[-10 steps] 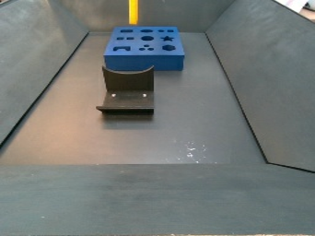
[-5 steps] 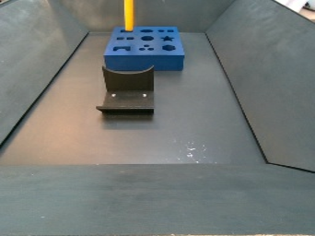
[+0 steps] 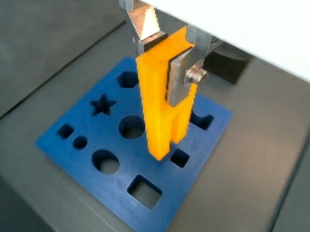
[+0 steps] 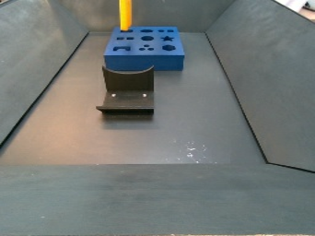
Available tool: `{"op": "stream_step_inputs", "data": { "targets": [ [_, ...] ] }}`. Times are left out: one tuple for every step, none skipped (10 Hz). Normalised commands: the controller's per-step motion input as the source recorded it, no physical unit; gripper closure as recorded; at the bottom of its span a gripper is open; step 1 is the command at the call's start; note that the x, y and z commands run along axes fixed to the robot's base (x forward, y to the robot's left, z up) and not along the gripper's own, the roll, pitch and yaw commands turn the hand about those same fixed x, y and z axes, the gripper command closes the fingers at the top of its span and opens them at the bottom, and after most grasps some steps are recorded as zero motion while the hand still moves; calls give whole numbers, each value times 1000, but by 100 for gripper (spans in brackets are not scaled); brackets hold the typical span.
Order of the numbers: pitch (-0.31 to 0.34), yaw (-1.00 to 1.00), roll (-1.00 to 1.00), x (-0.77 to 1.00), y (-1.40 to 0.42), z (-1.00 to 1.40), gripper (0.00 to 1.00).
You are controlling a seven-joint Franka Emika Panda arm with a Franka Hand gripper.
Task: Pick up the double-square object. Move up. Place the double-square object on the fixture. Regrasp the double-square object. Move to above the board. Insert the double-square object.
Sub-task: Insert the double-square object.
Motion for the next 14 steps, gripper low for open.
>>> {"op": "stream_step_inputs", "data": {
  "targets": [
    [0, -1000, 0, 0, 0, -29, 100],
    [0, -1000, 0, 0, 0, -26, 100],
    [0, -1000, 0, 0, 0, -26, 100],
    [0, -1000, 0, 0, 0, -26, 100],
    [0, -1000, 0, 0, 0, -26, 100],
    [0, -1000, 0, 0, 0, -26, 100],
    [0, -1000, 0, 0, 0, -29, 100],
    [0, -1000, 0, 0, 0, -37, 100],
    [0, -1000, 0, 0, 0, -34, 100],
    [0, -1000, 0, 0, 0, -34, 100],
    [0, -1000, 0, 0, 0, -40, 100],
    [0, -1000, 0, 0, 0, -46, 100],
    [3, -1000, 14, 0, 0, -71, 100],
    [7, -1000, 16, 0, 0, -80, 100]
  ]
}}
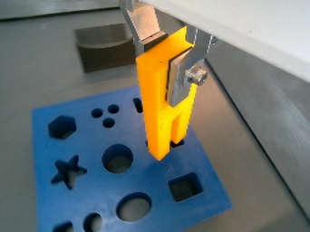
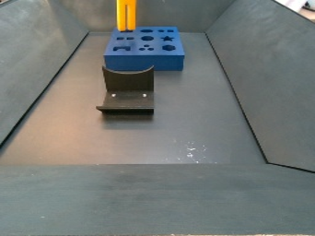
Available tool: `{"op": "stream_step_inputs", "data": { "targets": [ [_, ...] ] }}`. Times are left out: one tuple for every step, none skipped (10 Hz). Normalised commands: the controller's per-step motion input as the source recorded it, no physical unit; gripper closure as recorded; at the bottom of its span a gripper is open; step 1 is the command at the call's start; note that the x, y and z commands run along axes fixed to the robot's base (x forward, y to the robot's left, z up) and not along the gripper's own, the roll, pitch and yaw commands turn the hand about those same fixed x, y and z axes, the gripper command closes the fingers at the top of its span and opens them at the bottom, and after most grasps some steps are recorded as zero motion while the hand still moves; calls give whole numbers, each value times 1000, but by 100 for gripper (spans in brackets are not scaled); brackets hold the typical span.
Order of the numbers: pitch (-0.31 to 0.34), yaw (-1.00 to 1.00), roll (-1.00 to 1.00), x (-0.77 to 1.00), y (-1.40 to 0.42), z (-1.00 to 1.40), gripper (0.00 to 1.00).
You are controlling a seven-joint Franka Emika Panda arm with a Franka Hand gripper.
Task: Pick up the double-square object. Move up. Place the double-square object on the fixture. Regrasp the double-square object. Move to above the board. Insert the double-square object.
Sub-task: Insert the double-square object.
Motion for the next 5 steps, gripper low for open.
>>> {"op": "stream_step_inputs", "data": {
  "targets": [
    [7, -1000, 17, 0, 0, -80, 100],
    [9, -1000, 19, 0, 0, -86, 100],
    [39, -1000, 40, -29, 0, -120, 100],
    [191, -889, 84, -69, 0, -206, 100],
    [299, -700, 124, -3, 100, -20, 100]
  ]
}}
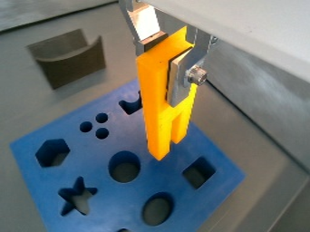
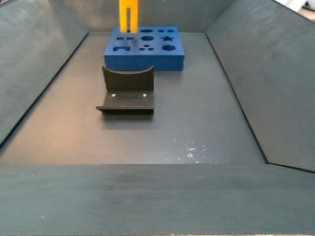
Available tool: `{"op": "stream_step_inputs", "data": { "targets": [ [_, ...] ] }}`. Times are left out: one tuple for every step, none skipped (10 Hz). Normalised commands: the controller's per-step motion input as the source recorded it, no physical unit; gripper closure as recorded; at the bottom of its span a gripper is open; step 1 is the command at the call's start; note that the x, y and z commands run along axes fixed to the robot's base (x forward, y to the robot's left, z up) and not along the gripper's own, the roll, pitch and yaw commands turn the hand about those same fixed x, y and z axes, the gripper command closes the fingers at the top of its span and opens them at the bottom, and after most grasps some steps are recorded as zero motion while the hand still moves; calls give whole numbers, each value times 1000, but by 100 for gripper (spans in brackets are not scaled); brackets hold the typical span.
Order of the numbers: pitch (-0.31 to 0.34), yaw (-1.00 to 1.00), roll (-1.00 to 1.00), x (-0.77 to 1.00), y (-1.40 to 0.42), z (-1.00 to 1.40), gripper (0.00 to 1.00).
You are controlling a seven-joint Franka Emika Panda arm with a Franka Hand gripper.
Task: Pick up the double-square object. Move up. Place the double-square object on the fixture. Regrasp the double-square object. Move to above the board. Insert the double-square object.
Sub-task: Insert the double-square object.
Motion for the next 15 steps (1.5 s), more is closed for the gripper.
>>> {"op": "stream_step_inputs", "data": {
  "targets": [
    [271, -511, 169, 69, 251, 0, 100],
    [244, -357, 167, 329, 246, 49, 100],
    [257, -209, 143, 531, 229, 163, 100],
    [101, -77, -4, 160, 0, 0, 100],
    [0, 0, 0, 260, -83, -11, 100],
    [10, 117, 79, 680, -154, -146, 100],
    [43, 197, 140, 817, -174, -134, 100],
    [60, 206, 137, 803, -137, -80, 100],
    [70, 140, 100, 811, -83, 0, 100],
    [129, 111, 114, 777, 0, 0, 100],
    [147, 94, 116, 806, 0, 0, 100],
    [133, 71, 116, 789, 0, 0, 100],
    [123, 20, 116, 723, -34, -66, 100],
    [130, 20, 117, 709, -129, -220, 100],
    [134, 9, 119, 691, -166, -294, 100]
  ]
}}
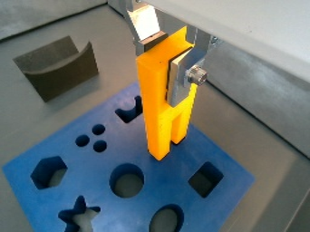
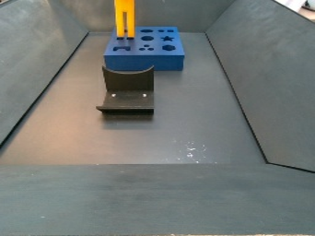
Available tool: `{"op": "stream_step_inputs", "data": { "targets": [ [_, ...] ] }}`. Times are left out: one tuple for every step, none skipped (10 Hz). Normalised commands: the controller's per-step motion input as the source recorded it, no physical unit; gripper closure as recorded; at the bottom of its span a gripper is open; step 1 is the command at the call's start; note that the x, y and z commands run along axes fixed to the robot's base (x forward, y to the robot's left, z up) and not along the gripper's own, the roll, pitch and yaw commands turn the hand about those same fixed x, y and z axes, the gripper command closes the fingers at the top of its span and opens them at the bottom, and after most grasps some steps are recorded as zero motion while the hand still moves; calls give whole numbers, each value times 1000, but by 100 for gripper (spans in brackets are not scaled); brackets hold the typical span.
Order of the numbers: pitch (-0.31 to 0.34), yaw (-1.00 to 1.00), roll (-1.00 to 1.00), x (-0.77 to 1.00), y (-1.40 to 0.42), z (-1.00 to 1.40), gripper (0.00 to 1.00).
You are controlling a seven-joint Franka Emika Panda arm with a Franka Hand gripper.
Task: Pick up the double-square object. Move up. Place the double-square object on the fixture. Regrasp the double-square object. Move to above the board. Insert the double-square object.
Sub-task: Insert the double-square object.
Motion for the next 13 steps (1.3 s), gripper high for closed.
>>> {"op": "stream_step_inputs", "data": {
  "targets": [
    [131, 3, 119, 700, -171, -309, 100],
    [163, 63, 121, 726, -29, -240, 100],
    [199, 151, 97, 689, 91, -163, 100],
    [193, 211, 93, 460, 303, -97, 100],
    [161, 183, 74, 286, 220, -140, 100],
    [0, 0, 0, 9, -46, -49, 100],
    [0, 0, 59, 0, -109, -351, 100],
    [0, -26, 263, -17, -311, -857, 100],
    [-4, -11, 273, 0, -314, -866, 100],
    [0, 0, 291, -26, -294, -823, 100],
    [19, -57, 177, -94, 0, -457, 100],
    [10, 0, 0, 0, 0, 0, 100],
    [-41, 0, 0, -20, 0, 0, 100]
  ]
}}
